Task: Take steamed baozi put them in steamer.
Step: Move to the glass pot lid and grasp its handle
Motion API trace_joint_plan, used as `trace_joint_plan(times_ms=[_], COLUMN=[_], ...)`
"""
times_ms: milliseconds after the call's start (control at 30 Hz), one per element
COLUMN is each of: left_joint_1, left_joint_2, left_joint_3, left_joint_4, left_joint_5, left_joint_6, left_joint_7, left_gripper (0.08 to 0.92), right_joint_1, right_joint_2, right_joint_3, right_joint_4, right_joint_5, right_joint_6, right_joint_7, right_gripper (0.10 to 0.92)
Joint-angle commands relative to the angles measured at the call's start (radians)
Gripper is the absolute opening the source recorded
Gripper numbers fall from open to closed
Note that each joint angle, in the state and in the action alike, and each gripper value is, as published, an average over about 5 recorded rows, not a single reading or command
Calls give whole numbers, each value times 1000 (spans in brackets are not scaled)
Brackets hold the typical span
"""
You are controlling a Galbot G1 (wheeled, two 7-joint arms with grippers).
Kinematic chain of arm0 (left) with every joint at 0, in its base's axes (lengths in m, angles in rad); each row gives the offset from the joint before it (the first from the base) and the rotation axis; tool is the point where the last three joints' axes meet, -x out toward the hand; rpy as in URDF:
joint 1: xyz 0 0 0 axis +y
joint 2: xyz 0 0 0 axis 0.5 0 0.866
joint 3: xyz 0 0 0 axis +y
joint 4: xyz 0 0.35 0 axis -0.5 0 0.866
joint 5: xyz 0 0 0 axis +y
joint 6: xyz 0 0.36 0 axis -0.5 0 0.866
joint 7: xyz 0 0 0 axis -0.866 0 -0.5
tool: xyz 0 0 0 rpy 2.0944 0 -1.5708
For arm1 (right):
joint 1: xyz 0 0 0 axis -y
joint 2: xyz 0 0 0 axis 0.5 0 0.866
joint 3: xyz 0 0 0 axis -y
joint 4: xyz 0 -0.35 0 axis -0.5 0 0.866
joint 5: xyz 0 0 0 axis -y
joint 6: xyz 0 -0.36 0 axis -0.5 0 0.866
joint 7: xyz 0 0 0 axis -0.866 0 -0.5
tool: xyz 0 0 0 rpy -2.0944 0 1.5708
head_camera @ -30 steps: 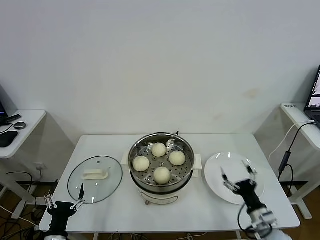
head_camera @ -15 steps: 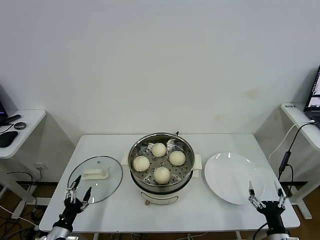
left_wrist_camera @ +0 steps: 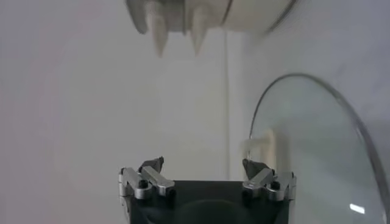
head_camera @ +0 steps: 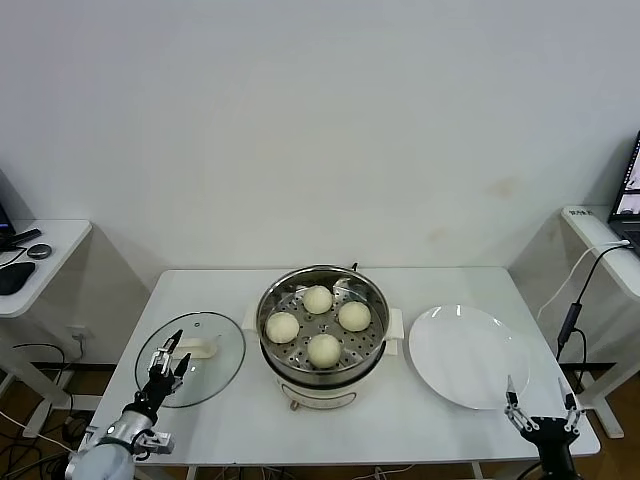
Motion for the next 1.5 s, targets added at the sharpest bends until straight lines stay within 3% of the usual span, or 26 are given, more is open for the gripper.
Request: trace_joint_plan(times_ms=[33,500,600,833,1000,1267,1500], left_joint_1=[-178,-269,-267,-237,-159,50,193], left_joint_2=[11,-2,-3,-3,21,123,240], left_joint_3=[58,76,82,78,53,-34,-145], left_joint_4=[189,269,267,230,83,-280,-600], left_joint_5=[46,54,57,40,-27,-166,-333], left_joint_6=[1,27,27,25,50,210,455], left_joint_7=[17,27,35,41,59,81,217], left_gripper=[823,818,773,572,425,197,171], right_joint_1=[-8,-3,-2,-2,-2,5,10], right_joint_2=[17,18,17,15,13,7,-5], right_joint_3=[-3,-37,-39,-43,-51,-84,-124], right_joint_4=[0,-24,-28,-29,-29,-40,-54], right_joint_5=[-16,-60,-61,-64,-69,-89,-111], right_joint_6=[2,-7,-8,-11,-13,-14,-13], right_joint_7=[-1,-15,-16,-18,-20,-26,-28], right_gripper=[823,823,823,823,823,823,823])
